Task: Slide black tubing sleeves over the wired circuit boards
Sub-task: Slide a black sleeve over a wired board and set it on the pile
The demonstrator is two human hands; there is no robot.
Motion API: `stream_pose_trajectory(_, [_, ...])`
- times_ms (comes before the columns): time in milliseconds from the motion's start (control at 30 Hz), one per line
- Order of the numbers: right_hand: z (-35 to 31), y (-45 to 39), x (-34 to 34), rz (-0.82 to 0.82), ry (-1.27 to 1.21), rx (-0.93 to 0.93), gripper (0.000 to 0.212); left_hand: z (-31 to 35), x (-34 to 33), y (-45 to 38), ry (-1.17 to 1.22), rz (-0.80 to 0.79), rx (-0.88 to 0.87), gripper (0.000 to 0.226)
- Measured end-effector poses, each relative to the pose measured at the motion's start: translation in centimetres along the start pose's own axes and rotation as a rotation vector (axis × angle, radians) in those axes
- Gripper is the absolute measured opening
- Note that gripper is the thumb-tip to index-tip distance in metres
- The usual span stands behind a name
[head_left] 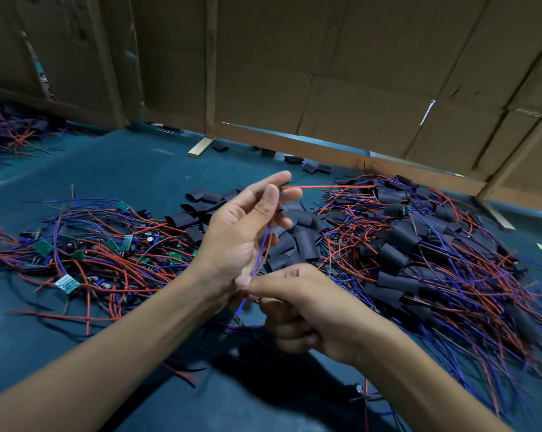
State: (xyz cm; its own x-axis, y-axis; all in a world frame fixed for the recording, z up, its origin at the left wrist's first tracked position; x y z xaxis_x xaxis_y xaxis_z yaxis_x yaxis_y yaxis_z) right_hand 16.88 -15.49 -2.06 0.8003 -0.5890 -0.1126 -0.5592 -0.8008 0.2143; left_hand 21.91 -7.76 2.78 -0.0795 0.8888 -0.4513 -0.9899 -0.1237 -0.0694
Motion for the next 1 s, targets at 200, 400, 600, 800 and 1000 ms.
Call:
stream_pose_trajectory(200, [-0.8, 0.1, 1.4, 0.137, 0.025, 0.036, 0.034, -2.8, -0.7, 0.3, 0.100, -0.087, 0.308, 0.052])
stream_pose_trajectory(400, [-2.9, 0.5, 3.2, 0.197, -0.155, 0.125, 0.031, -4.4, -2.5, 2.2, 0.238, -0.259, 0.675, 0.060])
stream_pose_trajectory(600, [-3.8, 1.0, 3.7, 0.155, -0.098, 0.123, 0.024, -4.3, -1.9, 2.4, -0.128, -0.344, 0.661, 0.024])
stream_pose_trajectory(800, [-4.9, 1.7, 4.3, 0.187, -0.047, 0.141, 0.031, -4.1, -1.9, 2.4, -0.216, -0.369, 0.631, 0.031])
stream_pose_trajectory(1000, [-5.2, 2.0, 3.0, 0.158, 0.101, 0.151, 0.044, -2.7, -2.3, 1.9, 0.067, -0.355, 0.533, 0.019])
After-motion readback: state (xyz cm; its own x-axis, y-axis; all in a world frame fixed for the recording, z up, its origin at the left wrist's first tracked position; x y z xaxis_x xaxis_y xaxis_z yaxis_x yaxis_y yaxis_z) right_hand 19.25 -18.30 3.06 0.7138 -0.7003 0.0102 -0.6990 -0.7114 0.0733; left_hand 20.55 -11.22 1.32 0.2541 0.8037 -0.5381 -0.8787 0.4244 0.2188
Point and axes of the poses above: each hand's wrist, its own y-axis away from the middle knuckle, its own x-axis out of the back of the hand, z = x × y, the point moved 10 cm from there along -y, towards the middle knuckle, and after that the axes turned 9 degrees about x, right-handed, at the moved point
